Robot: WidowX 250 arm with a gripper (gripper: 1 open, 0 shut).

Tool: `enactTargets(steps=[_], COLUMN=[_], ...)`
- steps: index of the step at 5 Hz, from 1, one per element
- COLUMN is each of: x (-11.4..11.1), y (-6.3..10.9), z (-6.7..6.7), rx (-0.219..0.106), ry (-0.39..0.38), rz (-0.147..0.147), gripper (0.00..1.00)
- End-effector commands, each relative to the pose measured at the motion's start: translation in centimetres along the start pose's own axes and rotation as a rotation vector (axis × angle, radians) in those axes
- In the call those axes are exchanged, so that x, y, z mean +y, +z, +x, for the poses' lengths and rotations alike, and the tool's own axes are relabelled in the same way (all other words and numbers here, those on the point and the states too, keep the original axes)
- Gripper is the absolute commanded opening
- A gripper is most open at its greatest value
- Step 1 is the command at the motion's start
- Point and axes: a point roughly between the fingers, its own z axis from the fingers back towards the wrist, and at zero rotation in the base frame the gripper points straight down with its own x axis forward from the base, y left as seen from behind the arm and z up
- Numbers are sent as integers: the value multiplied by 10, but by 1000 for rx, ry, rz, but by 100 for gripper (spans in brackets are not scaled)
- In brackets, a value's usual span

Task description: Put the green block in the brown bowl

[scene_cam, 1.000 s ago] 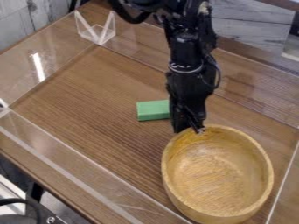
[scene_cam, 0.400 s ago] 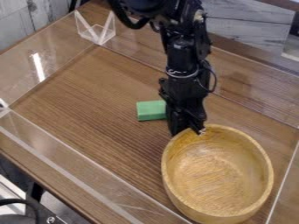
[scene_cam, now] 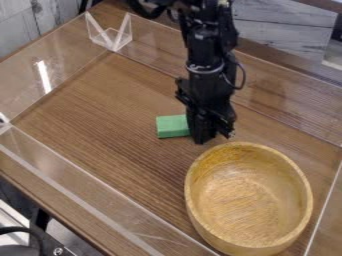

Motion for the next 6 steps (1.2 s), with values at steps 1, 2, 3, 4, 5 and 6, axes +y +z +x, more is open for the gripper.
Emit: enactTargets(steps=[1, 2, 3, 4, 5, 6], x=[7, 9, 7, 4, 2, 1], y=[20, 24, 22, 19, 17, 19], z=[9, 8, 9, 10, 11, 12], rx=[-70, -75, -79, -83, -87, -88], ry=[14, 33, 23, 14, 4, -27], rz=[24, 24, 22, 20, 17, 14], gripper=[0, 0, 0, 0, 0, 0])
